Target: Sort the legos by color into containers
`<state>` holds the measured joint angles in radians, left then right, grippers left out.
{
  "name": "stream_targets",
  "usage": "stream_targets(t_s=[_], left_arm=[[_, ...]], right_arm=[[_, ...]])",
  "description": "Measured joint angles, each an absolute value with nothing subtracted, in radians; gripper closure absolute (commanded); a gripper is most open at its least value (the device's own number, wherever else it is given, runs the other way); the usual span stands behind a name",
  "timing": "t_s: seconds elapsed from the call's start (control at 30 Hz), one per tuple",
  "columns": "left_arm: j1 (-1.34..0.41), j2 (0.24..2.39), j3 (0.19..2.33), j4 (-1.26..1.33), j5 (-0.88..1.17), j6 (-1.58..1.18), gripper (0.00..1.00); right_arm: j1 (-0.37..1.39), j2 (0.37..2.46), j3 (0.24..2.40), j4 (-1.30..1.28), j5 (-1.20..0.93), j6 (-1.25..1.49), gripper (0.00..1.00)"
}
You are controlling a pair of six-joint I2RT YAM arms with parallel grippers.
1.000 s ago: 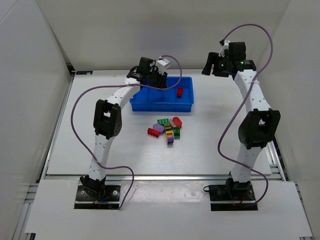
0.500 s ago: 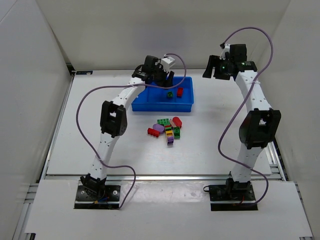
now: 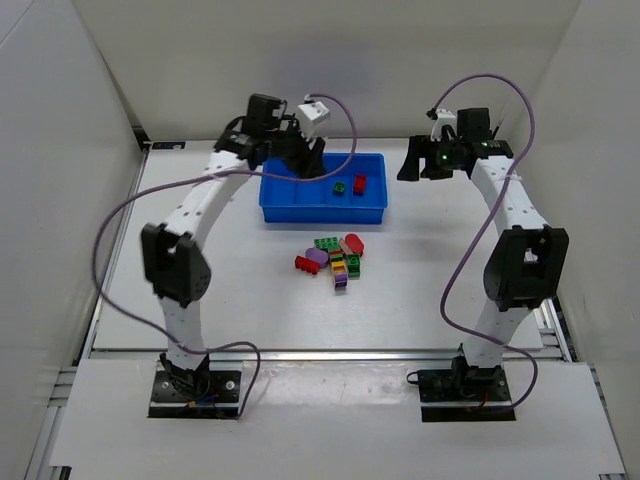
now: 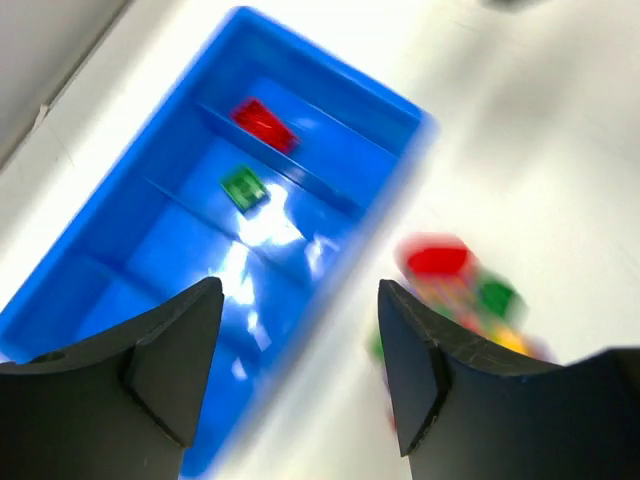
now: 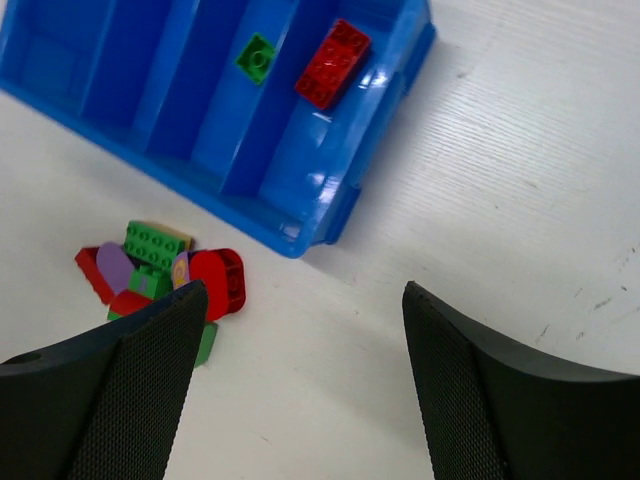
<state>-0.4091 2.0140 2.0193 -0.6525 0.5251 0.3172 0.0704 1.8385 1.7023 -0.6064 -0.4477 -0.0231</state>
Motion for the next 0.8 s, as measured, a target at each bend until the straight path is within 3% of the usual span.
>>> stream_targets(t_s=[0.2, 0.43, 0.63, 0.8], left_arm=[[-0.327, 1.608, 1.819, -0.959, 0.720, 0.651, 0.29], [-0.350, 1.509, 1.391, -1.198, 0.710, 0.976, 0.39], [-0.390, 1.473, 1.135, -1.088, 0.645, 1.106, 0.38], [-0.401, 1.449, 1.067, -0.923, 0.614, 1.172, 0.38]], right_arm=[[0.072, 1.749, 1.626, -0.602, -0.557, -0.133, 0.18], [0.072, 1.734, 1.613, -0.603, -0.595, -0.192, 0.19], [0.072, 1.734, 1.605, -0.611, -0.601, -0.199, 0.19], [0.071, 1.734, 1.605, -0.622, -0.601, -0.199, 0.20]])
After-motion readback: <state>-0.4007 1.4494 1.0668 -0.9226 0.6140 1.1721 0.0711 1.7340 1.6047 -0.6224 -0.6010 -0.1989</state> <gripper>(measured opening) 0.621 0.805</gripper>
